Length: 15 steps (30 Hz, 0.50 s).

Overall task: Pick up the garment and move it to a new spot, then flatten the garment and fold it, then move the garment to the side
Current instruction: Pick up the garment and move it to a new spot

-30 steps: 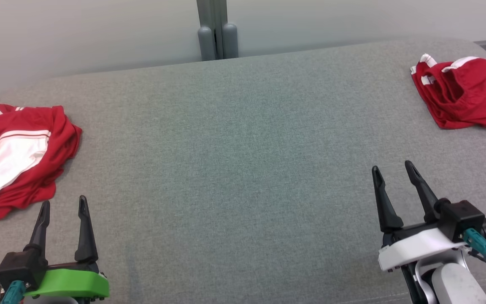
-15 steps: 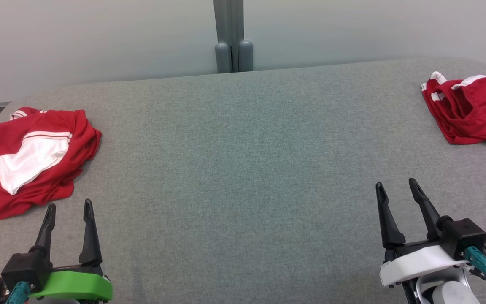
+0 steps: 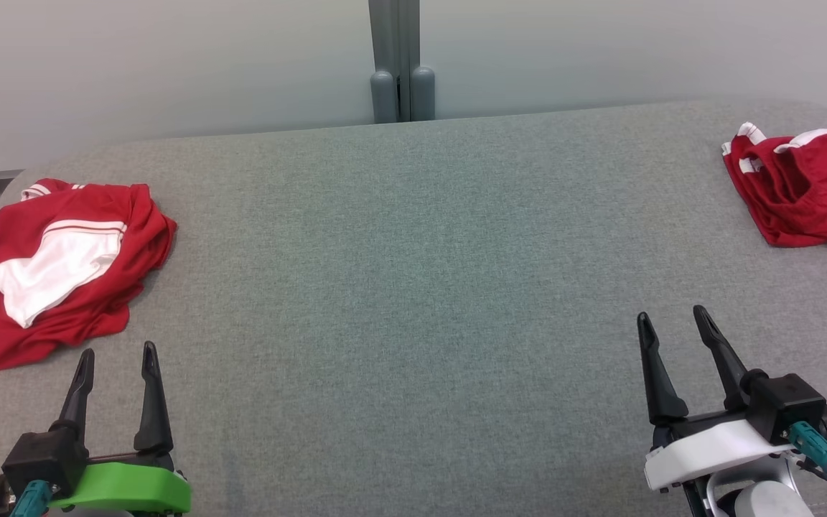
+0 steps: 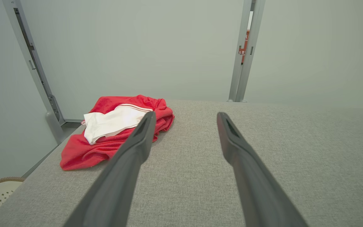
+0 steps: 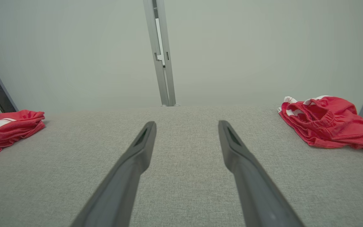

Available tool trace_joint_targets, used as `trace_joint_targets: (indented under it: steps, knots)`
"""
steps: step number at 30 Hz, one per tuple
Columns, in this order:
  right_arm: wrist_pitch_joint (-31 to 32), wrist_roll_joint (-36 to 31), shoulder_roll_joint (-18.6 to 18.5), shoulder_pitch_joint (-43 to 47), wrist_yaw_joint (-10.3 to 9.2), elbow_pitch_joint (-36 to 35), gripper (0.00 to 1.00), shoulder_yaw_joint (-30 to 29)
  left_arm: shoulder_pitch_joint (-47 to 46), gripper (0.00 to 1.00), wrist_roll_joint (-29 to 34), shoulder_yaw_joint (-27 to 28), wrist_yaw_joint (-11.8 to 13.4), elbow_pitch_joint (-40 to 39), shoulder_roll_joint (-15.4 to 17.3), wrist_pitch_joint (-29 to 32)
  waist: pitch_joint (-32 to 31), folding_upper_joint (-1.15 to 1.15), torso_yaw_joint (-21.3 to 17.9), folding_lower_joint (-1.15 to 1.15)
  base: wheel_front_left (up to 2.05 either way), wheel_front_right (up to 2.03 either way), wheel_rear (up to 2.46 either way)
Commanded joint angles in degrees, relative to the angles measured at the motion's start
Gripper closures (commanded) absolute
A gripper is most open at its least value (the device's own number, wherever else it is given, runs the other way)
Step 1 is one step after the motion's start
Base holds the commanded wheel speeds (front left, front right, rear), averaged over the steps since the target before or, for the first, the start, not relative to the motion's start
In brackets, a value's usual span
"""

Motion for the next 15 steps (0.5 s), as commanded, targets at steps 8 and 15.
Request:
trace_joint_targets:
  steps: [8,15]
  knots:
    - [-0.1,-0.47,0.06,0.66,-0.07,0.04,0.0,-0.17,0.24,0.0,0.22,0.06,0.08,-0.01,0.51,-0.17,0.12,0.0,0.43,0.0,0.0,0.0,0.0]
    - [0.14,-0.25,0.08,0.81,-0.07,0.32,0.0,-0.07,-0.63,0.0,-0.07,0.49,0.3,0.3,1.05,-0.17,0.06,0.0,2.61,0.0,0.0,0.0,0.0]
